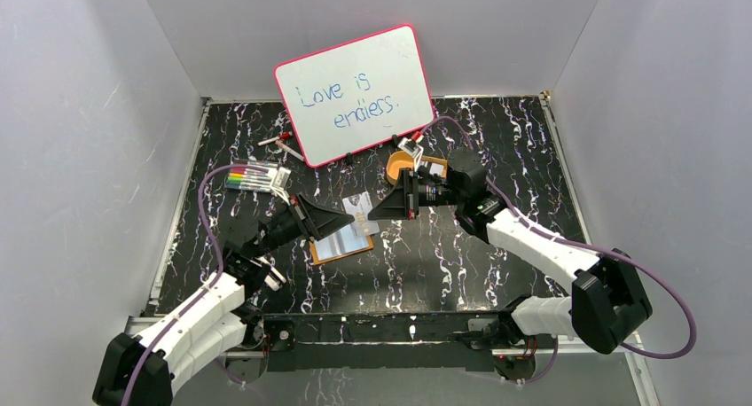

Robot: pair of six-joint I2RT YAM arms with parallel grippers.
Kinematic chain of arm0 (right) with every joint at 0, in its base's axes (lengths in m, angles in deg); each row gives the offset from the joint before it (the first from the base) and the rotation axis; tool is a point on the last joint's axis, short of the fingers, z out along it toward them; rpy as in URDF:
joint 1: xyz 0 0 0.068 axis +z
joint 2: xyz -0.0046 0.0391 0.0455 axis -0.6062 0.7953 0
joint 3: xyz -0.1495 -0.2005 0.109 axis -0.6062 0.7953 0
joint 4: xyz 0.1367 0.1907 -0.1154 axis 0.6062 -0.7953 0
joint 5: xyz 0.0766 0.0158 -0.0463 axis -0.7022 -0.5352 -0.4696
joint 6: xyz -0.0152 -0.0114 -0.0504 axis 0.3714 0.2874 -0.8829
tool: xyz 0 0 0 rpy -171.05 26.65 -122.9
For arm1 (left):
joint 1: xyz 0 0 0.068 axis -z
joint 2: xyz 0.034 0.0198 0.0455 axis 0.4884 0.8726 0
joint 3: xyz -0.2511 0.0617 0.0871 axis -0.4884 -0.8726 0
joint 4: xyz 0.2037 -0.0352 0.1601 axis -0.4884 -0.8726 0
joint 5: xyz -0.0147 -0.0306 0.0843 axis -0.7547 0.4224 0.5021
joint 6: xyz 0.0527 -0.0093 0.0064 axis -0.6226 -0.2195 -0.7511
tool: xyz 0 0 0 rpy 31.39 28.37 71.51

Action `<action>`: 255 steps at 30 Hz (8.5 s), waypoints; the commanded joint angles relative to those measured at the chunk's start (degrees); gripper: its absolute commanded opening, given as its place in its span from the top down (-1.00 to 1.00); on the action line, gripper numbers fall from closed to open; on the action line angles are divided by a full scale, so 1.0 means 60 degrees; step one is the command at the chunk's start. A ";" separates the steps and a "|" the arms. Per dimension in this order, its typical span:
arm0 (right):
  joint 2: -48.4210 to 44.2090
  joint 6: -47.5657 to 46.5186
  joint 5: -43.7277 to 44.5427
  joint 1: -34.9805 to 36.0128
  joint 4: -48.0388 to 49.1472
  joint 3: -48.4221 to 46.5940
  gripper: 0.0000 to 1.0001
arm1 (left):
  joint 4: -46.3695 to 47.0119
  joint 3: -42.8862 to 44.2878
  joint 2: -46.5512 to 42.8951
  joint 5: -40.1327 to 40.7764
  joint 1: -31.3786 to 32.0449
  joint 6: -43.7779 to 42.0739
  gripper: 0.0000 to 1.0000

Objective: Put the credit cards into the card holder
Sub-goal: Insert the credit card into the card holder, then close the card holder at the center of the board.

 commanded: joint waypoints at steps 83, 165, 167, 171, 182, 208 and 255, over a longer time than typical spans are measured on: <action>0.6729 -0.1232 0.3007 0.1083 -0.2565 -0.3052 1.00 | -0.9243 0.1120 0.3064 0.7094 -0.0062 -0.1868 0.33; 0.7016 -0.0010 0.2841 0.1800 -0.2559 -0.3239 0.29 | -0.9190 0.0959 0.2860 0.6917 -0.0061 -0.1661 0.36; 0.6858 -0.0156 0.3040 0.1799 -0.2783 -0.3250 0.27 | -0.9185 0.0966 0.2841 0.6927 -0.0057 -0.1660 0.36; 0.6816 -0.0358 0.3192 0.1799 -0.3078 -0.3382 0.27 | -0.9137 0.0944 0.2800 0.6895 -0.0061 -0.1655 0.36; 0.7380 -0.0546 0.3072 0.2040 -0.3488 -0.4200 0.28 | -0.8701 0.0773 0.2759 0.6464 -0.0062 -0.1513 0.37; 0.6888 -0.1790 0.4585 0.2393 -0.5444 -0.5058 0.12 | -0.9016 0.0695 0.2275 0.6897 -0.0062 -0.1479 0.37; 0.5249 -0.5243 0.9929 0.2257 -0.8088 -0.5060 -0.04 | -1.1559 0.1273 0.0501 0.7500 -0.0062 -0.0747 -0.02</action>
